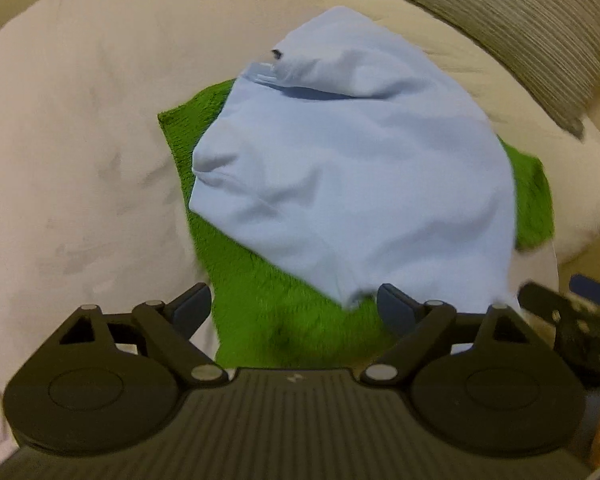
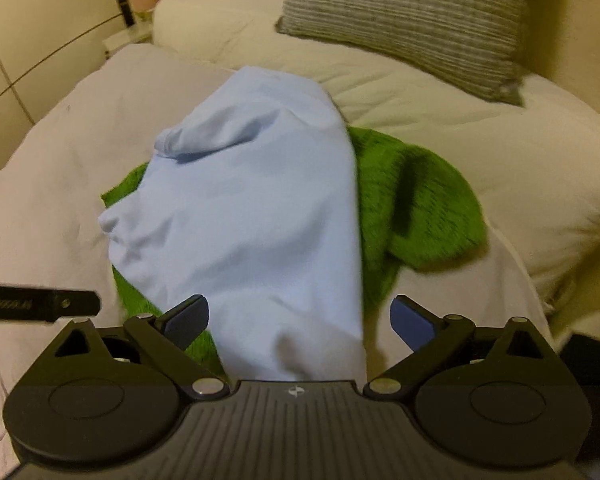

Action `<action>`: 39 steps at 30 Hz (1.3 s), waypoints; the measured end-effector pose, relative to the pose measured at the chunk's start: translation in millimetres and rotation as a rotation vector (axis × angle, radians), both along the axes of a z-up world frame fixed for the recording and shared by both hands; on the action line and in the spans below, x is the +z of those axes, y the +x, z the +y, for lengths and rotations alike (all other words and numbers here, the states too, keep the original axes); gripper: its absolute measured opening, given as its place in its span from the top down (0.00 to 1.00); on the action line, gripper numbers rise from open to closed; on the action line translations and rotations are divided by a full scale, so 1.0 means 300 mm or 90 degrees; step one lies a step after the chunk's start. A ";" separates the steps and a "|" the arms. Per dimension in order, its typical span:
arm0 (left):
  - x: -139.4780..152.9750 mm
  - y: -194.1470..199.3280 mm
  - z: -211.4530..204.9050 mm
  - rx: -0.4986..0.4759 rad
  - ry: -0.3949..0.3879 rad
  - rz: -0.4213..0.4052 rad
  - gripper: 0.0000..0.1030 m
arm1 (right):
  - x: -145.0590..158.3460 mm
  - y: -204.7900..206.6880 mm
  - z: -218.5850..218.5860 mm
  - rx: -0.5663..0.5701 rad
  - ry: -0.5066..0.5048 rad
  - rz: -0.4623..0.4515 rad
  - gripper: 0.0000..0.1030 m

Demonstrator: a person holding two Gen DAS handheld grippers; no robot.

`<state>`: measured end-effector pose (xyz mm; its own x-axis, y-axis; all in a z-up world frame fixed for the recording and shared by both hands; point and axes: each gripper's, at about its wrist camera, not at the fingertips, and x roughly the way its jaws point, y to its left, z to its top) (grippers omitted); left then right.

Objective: Fold clothes
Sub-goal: 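Grasp the light blue sweatshirt with both grippers and lift it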

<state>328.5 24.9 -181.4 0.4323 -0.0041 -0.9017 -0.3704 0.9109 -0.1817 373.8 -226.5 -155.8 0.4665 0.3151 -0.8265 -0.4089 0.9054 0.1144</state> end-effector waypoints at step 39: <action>0.126 -0.110 0.326 0.167 -0.061 -0.231 0.97 | 0.148 0.192 0.276 0.160 0.167 -0.102 0.94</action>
<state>295.6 122.6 -143.5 0.7181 0.0721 -0.6922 -0.4831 0.7676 -0.4211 431.5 -143.6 -111.2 0.4648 0.6269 -0.6252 -0.6452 0.7235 0.2457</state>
